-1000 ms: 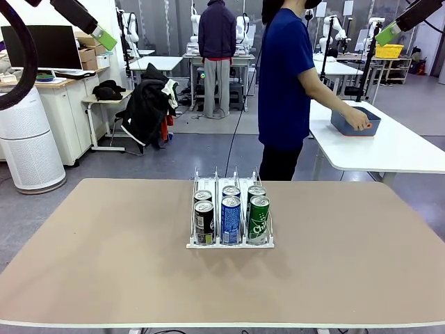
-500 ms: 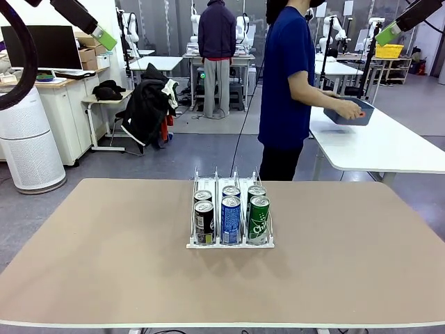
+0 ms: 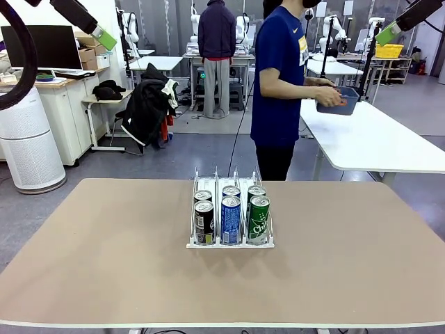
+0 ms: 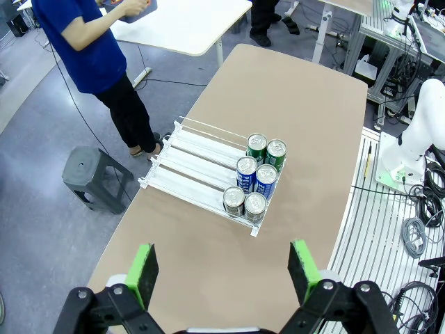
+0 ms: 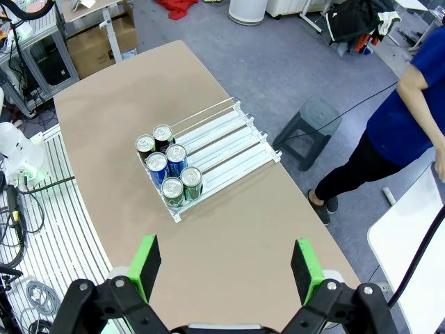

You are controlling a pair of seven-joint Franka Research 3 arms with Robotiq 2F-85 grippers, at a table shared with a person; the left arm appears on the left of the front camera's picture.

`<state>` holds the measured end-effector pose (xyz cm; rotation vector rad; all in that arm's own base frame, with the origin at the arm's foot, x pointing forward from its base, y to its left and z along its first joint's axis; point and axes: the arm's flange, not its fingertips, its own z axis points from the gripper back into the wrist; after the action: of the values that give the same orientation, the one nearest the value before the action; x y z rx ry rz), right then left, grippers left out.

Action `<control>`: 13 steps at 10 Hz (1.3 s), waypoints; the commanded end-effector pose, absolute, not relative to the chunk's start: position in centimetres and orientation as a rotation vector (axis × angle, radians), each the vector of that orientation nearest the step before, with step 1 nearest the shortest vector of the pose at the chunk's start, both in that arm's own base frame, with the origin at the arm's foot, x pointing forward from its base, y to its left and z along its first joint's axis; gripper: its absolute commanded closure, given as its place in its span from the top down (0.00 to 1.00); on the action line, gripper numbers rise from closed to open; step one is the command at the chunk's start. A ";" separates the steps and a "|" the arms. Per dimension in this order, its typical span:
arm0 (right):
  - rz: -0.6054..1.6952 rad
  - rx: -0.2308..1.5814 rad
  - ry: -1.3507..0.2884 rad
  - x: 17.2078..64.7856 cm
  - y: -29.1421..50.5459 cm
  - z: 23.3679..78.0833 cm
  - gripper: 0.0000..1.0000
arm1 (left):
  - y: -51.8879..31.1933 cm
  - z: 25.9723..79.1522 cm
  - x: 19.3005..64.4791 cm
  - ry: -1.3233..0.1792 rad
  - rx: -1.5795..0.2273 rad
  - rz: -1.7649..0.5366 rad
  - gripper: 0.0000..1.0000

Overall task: Fill the beverage cans into the dispenser.
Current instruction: Pick up the Pepsi coke handed by the human.

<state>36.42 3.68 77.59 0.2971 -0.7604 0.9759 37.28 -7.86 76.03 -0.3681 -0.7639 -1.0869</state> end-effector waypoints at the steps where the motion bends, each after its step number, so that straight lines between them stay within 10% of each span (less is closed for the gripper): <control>1: 0.975 0.297 -0.761 36.4 3.7 77.6 1.00 | -7.8 76.0 37.3 -0.763 -0.373 -1.086 1.00; 13: 0.975 0.297 -0.761 36.4 3.7 77.6 1.00 | -7.8 76.0 37.3 -0.763 -0.373 -1.086 1.00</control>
<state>36.42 3.68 77.59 0.2971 -0.7604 0.9759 37.28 -7.86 76.03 -0.3681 -0.7639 -1.0869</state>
